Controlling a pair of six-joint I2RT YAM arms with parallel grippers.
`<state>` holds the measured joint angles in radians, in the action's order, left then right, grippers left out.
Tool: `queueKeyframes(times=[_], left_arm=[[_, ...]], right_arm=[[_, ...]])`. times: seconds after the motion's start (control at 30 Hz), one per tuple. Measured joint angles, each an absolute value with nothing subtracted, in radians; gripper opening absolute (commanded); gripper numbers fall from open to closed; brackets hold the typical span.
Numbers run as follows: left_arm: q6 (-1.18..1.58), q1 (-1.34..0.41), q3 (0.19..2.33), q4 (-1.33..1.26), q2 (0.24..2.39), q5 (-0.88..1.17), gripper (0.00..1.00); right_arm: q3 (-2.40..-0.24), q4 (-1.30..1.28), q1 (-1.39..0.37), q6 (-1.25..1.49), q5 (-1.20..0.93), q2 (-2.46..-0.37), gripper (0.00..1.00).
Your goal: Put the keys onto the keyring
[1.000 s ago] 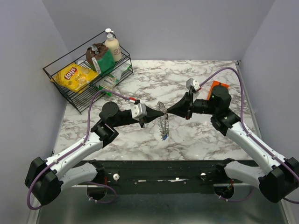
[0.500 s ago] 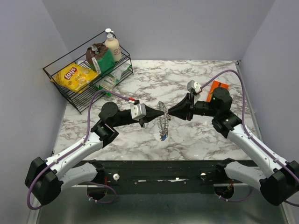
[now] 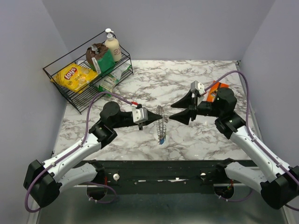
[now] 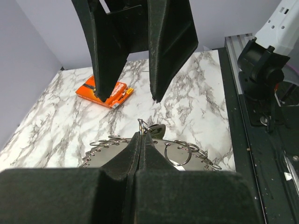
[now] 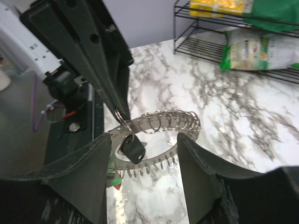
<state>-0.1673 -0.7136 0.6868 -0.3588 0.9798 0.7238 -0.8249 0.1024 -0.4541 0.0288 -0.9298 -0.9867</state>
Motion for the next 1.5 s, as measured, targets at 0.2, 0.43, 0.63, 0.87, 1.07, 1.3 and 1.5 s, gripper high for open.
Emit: queueKeyframes(times=[0.2, 0.43, 0.63, 0.87, 1.07, 1.3, 1.5], left_arm=[[-0.175, -0.714, 0.701, -0.346, 0.982, 0.772, 0.0], [-0.175, -0.714, 0.713, -0.342, 0.986, 0.799, 0.0], [-0.175, -0.714, 0.713, -0.342, 0.987, 0.805, 0.0], [-0.175, -0.714, 0.713, -0.342, 0.991, 0.806, 0.0], [-0.172, -0.714, 0.713, -0.344, 0.995, 0.808, 0.0], [-0.169, -0.714, 0.713, -0.35, 1.001, 0.817, 0.0], [-0.166, -0.714, 0.713, -0.36, 1.001, 0.817, 0.0]], right_arm=[[-0.854, 0.094, -0.454, 0.025, -1.088, -1.058, 0.61], [-0.861, 0.078, -0.454, 0.022, -1.153, -1.081, 0.32], [-0.861, 0.073, -0.454, 0.025, -1.169, -1.081, 0.28], [-0.863, 0.073, -0.454, 0.026, -1.181, -1.091, 0.33], [-0.866, 0.072, -0.454, 0.026, -1.195, -1.104, 0.17], [-0.872, 0.065, -0.454, 0.029, -1.205, -1.118, 0.02], [-0.878, 0.058, -0.454, 0.025, -1.207, -1.119, 0.01]])
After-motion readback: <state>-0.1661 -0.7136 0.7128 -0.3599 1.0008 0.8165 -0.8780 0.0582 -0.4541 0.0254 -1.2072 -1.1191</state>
